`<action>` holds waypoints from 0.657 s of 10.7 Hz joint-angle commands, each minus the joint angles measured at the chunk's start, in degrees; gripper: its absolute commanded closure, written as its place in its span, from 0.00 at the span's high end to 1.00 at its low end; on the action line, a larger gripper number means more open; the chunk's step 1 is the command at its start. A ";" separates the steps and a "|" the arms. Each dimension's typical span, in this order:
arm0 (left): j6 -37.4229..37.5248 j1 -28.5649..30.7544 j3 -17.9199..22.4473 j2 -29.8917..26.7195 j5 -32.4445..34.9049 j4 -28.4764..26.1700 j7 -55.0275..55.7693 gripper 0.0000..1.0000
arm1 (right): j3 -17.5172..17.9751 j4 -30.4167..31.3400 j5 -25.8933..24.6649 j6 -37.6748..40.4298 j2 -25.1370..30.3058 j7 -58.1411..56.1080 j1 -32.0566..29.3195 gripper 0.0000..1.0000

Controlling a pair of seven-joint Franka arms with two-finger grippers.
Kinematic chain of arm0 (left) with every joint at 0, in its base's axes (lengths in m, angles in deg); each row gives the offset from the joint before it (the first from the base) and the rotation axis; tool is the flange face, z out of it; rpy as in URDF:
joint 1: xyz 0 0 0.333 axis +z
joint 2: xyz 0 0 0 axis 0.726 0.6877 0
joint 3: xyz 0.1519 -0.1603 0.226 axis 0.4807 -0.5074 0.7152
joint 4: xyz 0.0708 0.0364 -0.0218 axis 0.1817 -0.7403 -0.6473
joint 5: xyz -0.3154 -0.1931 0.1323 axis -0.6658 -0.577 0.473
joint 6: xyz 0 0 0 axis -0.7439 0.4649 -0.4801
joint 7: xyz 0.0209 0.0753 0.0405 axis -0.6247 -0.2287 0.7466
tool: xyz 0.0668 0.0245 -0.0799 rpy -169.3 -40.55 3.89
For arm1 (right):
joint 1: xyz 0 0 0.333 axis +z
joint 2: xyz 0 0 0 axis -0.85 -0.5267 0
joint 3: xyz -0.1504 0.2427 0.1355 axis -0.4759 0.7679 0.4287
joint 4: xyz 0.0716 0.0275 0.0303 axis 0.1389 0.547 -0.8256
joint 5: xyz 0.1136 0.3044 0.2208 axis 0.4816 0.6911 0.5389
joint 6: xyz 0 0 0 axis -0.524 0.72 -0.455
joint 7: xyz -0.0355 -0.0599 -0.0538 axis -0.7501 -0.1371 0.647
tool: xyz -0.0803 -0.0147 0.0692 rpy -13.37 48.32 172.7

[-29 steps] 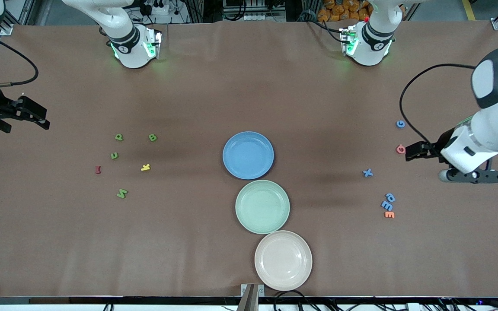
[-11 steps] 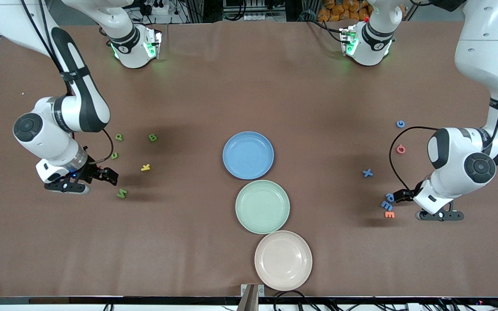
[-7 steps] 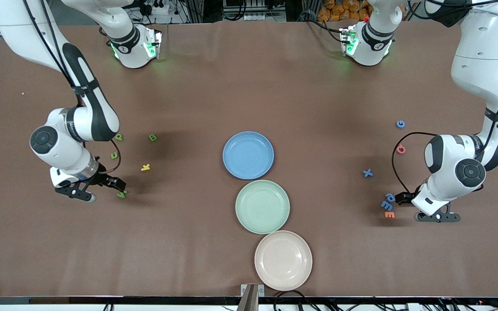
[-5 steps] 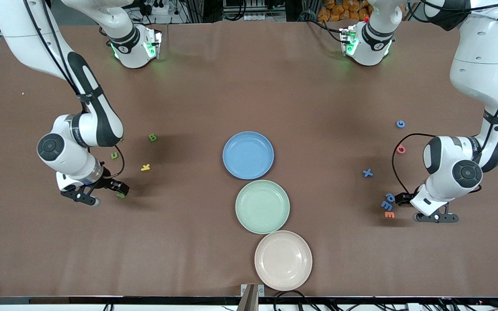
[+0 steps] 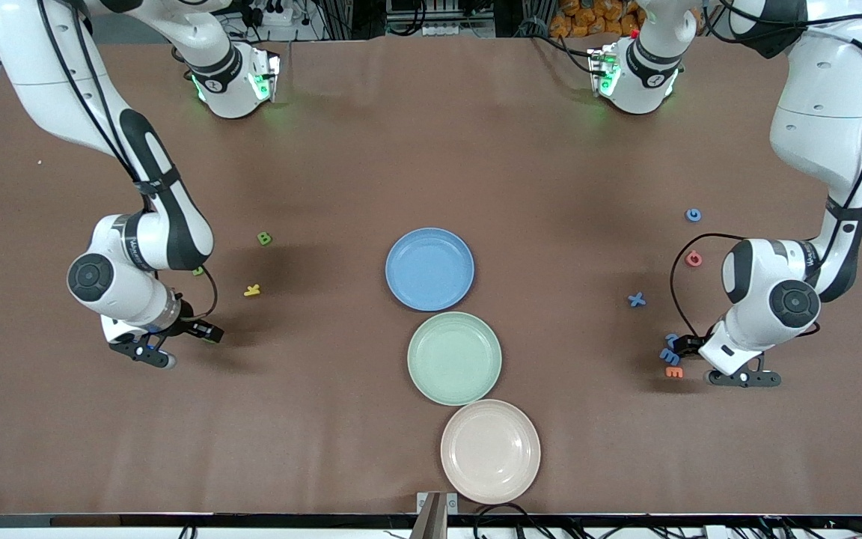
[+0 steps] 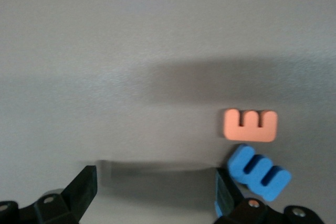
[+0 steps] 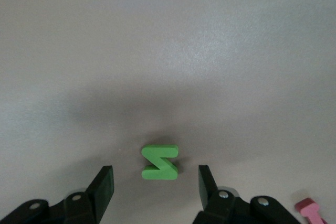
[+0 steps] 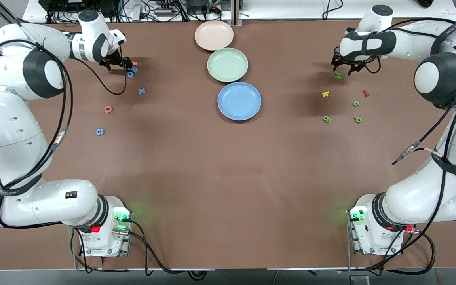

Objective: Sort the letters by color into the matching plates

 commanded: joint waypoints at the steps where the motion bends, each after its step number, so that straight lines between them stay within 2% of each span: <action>1: -0.96 -2.74 0.18 1.41 1.14 1.68 6.00 1.00 | 0.17 -1.65 -0.03 0.76 -2.41 0.45 -0.18 0.73; 4: -0.96 -5.20 0.18 1.06 1.14 1.77 10.66 1.00 | 0.17 -1.65 -0.21 0.76 -2.67 0.27 -0.88 0.72; 7: -0.70 -5.57 0.09 0.54 1.23 1.51 11.55 1.00 | 0.17 -1.74 -0.21 0.67 -3.55 0.45 -0.80 0.64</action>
